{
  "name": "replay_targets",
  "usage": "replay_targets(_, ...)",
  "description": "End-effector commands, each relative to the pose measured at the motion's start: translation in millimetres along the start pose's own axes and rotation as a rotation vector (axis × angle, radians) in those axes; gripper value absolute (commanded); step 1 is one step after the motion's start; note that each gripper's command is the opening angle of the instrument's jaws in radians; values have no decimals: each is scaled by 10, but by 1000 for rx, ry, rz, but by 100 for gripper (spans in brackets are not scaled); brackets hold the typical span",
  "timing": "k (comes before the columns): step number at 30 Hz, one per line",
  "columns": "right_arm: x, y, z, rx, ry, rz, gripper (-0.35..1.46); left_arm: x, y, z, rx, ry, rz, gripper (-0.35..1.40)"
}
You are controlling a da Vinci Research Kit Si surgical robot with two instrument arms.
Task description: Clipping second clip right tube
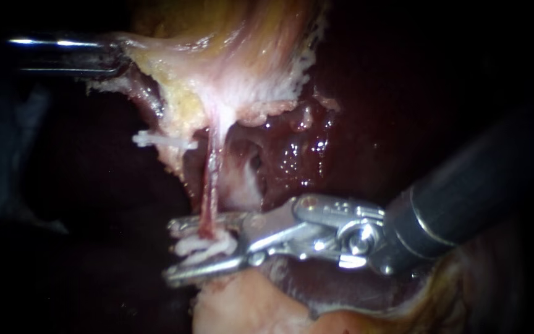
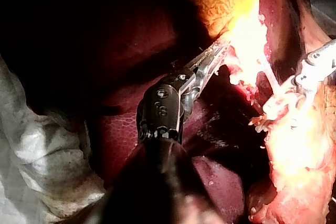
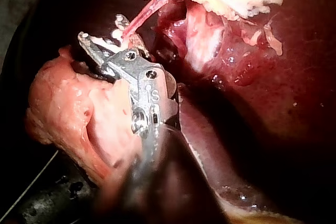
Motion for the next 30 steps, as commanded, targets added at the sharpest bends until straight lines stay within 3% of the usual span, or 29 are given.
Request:
replay_targets(1,3,-2,0,2,2,-1,48,0,0,0,0,0,0,-35)
replay_targets(14,6,-4,-6,4,6,7,41,0,0,-1,0,0,0,-35)
replay_targets(22,5,3,-11,-5,10,13,32,0,0,-1,0,0,0,-35)
replay_targets(30,8,8,-19,-25,21,16,14,0,0,-1,0,0,0,-35)
